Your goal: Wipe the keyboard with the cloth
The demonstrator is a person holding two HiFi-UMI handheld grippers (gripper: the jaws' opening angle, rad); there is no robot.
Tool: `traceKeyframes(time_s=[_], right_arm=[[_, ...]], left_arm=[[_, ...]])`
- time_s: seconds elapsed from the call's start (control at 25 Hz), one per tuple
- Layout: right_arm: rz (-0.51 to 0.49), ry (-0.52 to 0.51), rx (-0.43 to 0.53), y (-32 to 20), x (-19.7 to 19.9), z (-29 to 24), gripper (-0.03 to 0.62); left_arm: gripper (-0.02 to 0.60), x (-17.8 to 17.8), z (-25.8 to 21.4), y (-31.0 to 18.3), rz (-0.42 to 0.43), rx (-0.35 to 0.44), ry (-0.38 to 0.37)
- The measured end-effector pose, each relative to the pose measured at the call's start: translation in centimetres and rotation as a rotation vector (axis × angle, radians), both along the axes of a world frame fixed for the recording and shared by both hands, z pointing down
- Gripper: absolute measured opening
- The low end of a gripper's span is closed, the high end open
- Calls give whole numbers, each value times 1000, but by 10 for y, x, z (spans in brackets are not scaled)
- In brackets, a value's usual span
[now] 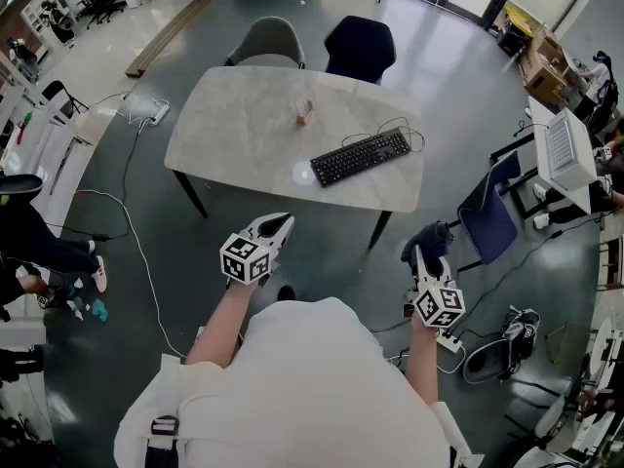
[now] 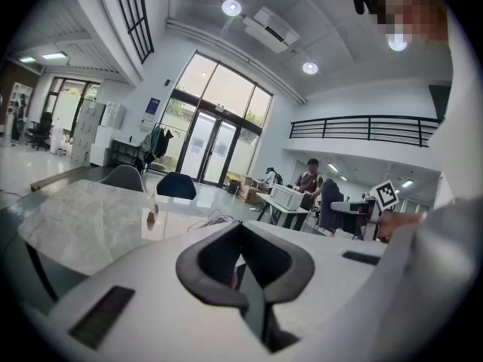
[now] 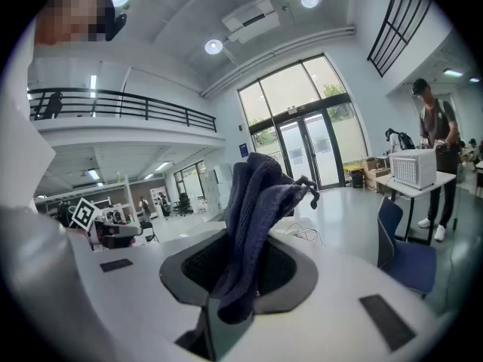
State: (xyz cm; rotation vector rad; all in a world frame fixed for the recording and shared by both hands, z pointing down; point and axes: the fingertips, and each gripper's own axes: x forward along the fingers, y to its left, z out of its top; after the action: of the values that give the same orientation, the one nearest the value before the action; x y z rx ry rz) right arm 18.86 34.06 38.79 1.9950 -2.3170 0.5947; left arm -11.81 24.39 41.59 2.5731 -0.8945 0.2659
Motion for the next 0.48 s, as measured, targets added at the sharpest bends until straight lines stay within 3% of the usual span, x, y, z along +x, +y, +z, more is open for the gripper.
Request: traceKeyframes(time_s=[0.48], right_arm=[[2,-3,9,-3,9,-3,98]], left_arm=[[6,14,2,1,21,-5,-7]])
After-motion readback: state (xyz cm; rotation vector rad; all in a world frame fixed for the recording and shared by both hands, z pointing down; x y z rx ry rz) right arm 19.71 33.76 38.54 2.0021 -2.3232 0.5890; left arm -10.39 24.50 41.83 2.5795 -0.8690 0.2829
